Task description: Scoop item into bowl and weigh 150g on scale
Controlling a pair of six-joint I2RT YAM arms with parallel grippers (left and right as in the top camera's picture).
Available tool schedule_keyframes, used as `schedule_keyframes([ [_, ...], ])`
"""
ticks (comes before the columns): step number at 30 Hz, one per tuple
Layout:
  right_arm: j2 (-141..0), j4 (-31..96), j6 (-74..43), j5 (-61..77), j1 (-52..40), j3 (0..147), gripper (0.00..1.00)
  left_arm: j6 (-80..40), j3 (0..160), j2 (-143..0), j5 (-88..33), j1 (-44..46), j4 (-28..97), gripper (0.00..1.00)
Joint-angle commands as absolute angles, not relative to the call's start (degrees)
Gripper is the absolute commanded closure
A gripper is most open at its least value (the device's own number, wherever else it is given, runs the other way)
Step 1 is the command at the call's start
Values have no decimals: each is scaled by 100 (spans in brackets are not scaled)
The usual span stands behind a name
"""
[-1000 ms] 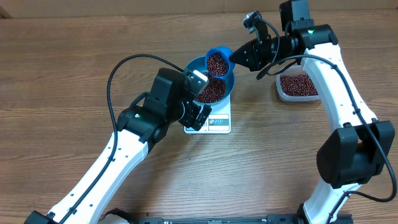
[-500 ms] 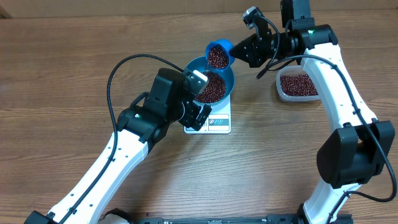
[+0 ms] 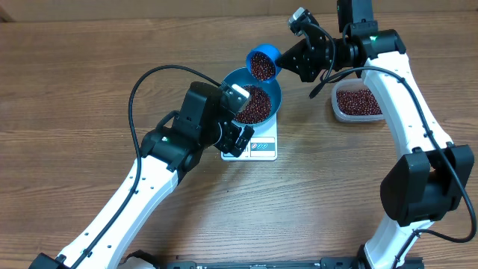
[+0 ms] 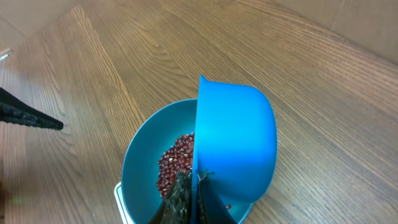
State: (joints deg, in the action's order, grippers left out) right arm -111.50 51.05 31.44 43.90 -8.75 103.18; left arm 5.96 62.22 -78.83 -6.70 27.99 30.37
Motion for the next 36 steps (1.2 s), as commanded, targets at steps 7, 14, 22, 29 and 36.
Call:
schedule_keyframes([
  [7,-10930,5068,3793,4477,-906,10519,96,513,6208,-7874,-707,2770,3017,1],
  [14,-10930,5037,4123,4980,-906,10519,96,513,6208,-7876,-709,2770,3020,0],
  [22,-10930,5019,4327,5022,-906,10519,96,513,6208,-7874,-707,2770,3017,0],
  [29,-10930,5019,4567,5017,-906,10519,96,513,6208,-7874,-707,2770,3017,0],
  [36,-10930,5019,5111,5019,-904,10519,96,513,6208,-7874,-709,2770,3020,0],
])
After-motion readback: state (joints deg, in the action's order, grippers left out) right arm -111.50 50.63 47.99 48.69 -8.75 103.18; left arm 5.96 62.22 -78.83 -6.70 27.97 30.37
